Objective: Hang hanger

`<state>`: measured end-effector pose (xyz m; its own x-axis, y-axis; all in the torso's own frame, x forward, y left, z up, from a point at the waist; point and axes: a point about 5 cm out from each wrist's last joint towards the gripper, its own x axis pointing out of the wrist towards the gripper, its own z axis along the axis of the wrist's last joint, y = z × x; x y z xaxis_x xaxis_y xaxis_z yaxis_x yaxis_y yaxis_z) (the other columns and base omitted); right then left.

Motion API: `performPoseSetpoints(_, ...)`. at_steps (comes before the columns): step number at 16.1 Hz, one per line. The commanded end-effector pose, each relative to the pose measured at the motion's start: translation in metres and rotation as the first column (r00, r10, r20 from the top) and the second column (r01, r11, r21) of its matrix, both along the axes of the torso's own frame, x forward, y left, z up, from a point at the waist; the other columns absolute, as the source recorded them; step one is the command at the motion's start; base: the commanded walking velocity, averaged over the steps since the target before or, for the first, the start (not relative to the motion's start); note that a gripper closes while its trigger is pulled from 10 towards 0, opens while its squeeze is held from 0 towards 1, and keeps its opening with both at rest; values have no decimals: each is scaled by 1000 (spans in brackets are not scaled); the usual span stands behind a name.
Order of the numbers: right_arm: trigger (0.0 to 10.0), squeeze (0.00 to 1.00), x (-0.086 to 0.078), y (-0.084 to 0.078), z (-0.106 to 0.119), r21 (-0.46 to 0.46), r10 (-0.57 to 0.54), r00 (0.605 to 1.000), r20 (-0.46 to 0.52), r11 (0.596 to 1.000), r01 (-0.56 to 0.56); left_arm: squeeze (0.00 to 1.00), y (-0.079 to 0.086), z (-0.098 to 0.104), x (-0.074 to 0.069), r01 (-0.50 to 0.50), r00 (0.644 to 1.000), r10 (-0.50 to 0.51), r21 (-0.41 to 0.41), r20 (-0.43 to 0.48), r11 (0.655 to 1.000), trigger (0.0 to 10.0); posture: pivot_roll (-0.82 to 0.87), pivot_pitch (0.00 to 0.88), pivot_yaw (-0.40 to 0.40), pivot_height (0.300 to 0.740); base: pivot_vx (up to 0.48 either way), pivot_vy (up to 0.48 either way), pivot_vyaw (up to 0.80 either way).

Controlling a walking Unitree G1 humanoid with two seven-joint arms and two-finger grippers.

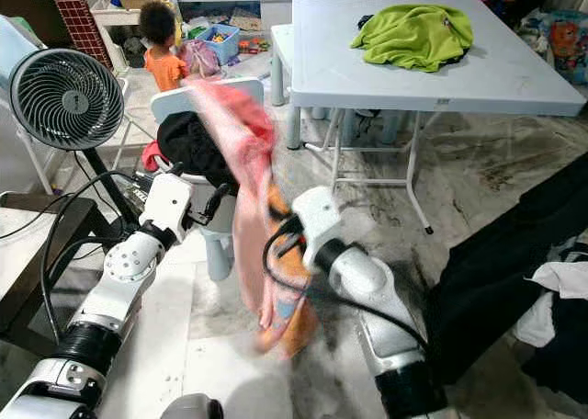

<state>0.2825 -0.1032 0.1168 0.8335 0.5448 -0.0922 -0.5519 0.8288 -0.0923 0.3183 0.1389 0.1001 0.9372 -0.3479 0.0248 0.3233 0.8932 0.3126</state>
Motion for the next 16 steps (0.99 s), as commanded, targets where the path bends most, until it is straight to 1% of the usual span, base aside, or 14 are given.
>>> performPoseSetpoints(1,10000,0,5,-5,8,-8,-44,998,52,999,45,0,4,2,-1,5,1000,-5,-18,9,1000,10000,-59,0,-27,740,0,0,0)
performPoseSetpoints(2,10000,0,6,-8,8,-8,-69,996,59,998,70,0,5,2,-2,6,1000,-6,-29,13,1000,10000,-59,0,-27,740,0,0,0)
performPoseSetpoints(3,10000,0,9,-13,10,-19,-113,989,95,993,115,0,8,1,-5,18,1000,-18,-25,16,1000,10000,-59,0,-27,740,375,0,0)
performPoseSetpoints(5,10000,0,15,-21,14,-13,-190,971,144,981,193,0,9,3,-5,21,999,-20,-23,27,1000,10000,-56,0,-28,740,398,0,0)
performPoseSetpoints(7,10000,0,19,-28,17,-4,-239,958,162,970,242,0,11,6,-4,20,999,-19,-27,33,999,10000,-56,0,-28,740,401,0,0)
performPoseSetpoints(9,10000,0,20,-31,18,2,-261,951,169,965,264,0,12,5,-4,17,999,-16,-28,33,999,10000,-56,0,-28,740,411,0,0)
performPoseSetpoints(16,10000,0,21,-34,17,9,-288,939,187,957,291,0,10,1,-6,19,1000,-19,-28,21,999,10000,-60,0,-31,740,415,0,0)
